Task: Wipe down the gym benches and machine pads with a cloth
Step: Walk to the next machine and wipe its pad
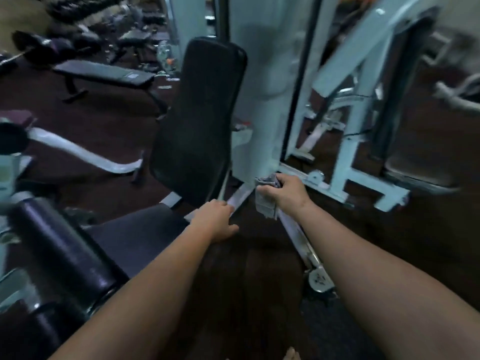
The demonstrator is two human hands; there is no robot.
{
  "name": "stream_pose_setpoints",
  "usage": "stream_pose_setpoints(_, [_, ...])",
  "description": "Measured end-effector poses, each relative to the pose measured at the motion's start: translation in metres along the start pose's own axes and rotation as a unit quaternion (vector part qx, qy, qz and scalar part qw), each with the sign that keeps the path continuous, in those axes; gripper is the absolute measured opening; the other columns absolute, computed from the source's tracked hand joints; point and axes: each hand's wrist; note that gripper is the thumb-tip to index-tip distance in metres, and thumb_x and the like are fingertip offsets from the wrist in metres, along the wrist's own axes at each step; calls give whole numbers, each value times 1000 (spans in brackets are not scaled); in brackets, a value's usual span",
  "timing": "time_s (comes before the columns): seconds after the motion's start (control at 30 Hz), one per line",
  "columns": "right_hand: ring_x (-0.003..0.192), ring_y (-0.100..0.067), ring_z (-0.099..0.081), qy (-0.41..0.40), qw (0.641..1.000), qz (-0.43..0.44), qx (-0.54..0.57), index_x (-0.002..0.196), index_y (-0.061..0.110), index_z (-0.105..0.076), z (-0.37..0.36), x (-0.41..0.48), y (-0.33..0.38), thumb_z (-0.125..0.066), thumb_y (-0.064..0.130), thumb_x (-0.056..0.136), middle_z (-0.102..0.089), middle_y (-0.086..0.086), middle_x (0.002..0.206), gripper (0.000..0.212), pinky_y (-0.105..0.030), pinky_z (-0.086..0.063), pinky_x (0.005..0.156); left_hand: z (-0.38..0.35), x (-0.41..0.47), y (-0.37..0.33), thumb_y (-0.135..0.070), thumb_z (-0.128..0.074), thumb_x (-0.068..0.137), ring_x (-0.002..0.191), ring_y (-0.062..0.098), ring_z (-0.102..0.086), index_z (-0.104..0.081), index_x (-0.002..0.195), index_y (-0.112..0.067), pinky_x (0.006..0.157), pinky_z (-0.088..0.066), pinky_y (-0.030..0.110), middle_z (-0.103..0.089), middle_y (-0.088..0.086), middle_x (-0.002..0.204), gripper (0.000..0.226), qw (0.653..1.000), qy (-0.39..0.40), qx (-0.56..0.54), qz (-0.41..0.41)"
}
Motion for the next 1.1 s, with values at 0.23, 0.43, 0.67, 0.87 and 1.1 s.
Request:
stream_pose_setpoints(0.23, [89, -18, -73, -172, 982, -70, 26, 91, 24, -77, 159, -109, -55, -84, 26, 83, -76, 5, 88, 10, -45, -60, 87, 12, 27, -171, -52, -59, 94, 133, 28, -50, -55, 145, -26, 108, -45, 43, -56, 4, 145, 57, 983, -13, 43, -177])
stream_pose_setpoints(0.43, [90, -25, -73, -305, 944, -127, -2, 89, 16, -76, 293, -240, -121, -82, 36, 81, -76, -6, 89, 23, -51, -58, 83, 2, 14, -354, -52, -58, 96, 137, 24, -46, -51, 148, -26, 105, -45, 41, -54, 1, 145, 59, 954, 7, 72, -292])
stream_pose_setpoints(0.67, [86, -17, -73, -397, 900, -179, -8, 89, 20, -75, 435, -402, -184, -81, 37, 82, -75, 1, 89, 20, -51, -61, 82, -32, -28, -565, -55, -56, 97, 141, 21, -41, -50, 148, -30, 107, -46, 41, -51, -4, 148, 57, 919, 11, 71, -388])
stream_pose_setpoints(0.87, [86, -12, -74, -468, 857, -214, 11, 88, 22, -76, 529, -482, -224, -82, 38, 82, -76, 3, 89, 18, -48, -63, 81, -45, -41, -709, -53, -58, 97, 139, 19, -43, -51, 147, -29, 108, -42, 39, -52, -5, 147, 56, 889, 11, 72, -453])
stream_pose_setpoints(1.1, [83, -12, -75, -524, 816, -245, 21, 87, 23, -74, 630, -486, -280, -82, 37, 82, -76, 4, 88, 16, -43, -63, 77, -47, 12, -840, -52, -57, 98, 141, 18, -41, -50, 148, -28, 112, -38, 37, -51, -5, 149, 56, 861, 14, 81, -502])
Point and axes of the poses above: each hand's wrist, its own x-axis towards the middle knuckle, its own z-axis out of the back of the hand, y = z × x
